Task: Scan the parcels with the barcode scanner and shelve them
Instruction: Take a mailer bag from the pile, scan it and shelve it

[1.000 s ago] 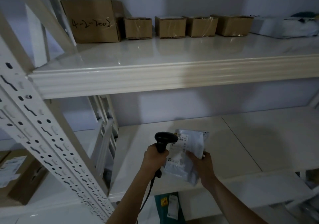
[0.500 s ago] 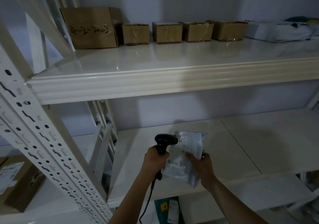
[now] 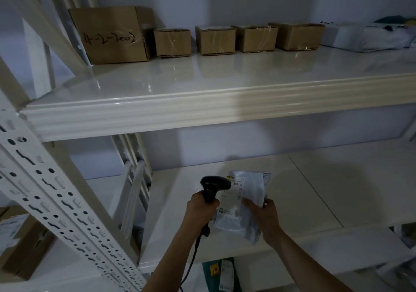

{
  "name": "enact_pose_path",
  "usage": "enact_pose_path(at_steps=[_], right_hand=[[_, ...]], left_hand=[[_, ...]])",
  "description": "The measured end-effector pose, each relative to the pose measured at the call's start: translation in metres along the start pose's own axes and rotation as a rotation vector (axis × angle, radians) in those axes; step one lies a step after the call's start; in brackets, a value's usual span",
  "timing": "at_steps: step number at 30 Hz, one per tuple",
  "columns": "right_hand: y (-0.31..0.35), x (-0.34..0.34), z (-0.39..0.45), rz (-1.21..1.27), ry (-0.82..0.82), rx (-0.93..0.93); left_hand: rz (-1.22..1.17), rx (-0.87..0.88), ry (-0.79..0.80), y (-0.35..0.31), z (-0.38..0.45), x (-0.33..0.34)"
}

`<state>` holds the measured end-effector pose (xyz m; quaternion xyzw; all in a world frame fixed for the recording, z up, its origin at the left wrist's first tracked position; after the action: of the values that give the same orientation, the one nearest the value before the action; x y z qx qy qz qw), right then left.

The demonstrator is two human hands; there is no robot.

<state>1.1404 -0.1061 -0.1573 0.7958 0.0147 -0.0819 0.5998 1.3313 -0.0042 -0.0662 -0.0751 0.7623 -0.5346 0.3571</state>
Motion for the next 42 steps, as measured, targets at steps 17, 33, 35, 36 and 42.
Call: enact_pose_path(at_steps=[17, 33, 35, 36, 42], right_hand=[[0.007, -0.01, 0.0, 0.021, 0.008, 0.127], [0.018, -0.072, -0.004, 0.243, 0.13, 0.356], [0.024, -0.076, -0.008, 0.252, 0.158, 0.346], [0.028, -0.078, -0.01, 0.247, 0.157, 0.337], [0.064, -0.109, -0.034, 0.281, 0.111, 0.278]], left_hand=[[-0.13, -0.192, 0.022, 0.049, 0.037, 0.006], [0.279, -0.285, -0.153, 0.128, 0.07, 0.013], [0.375, -0.359, -0.167, 0.117, 0.061, 0.009], [0.405, -0.367, -0.196, 0.106, 0.056, 0.008], [-0.017, 0.048, 0.144, -0.024, 0.003, 0.042]])
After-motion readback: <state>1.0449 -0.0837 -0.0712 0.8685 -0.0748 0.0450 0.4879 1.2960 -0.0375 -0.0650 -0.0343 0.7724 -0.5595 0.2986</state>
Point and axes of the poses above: each hand's wrist, its own z-axis towards the middle knuckle, its own x-axis out of the palm, y = z × x, the point moved 3 cm from there along z, towards the middle knuckle, and after that the axes turned 11 degrees about -y, right-handed, at the moved point
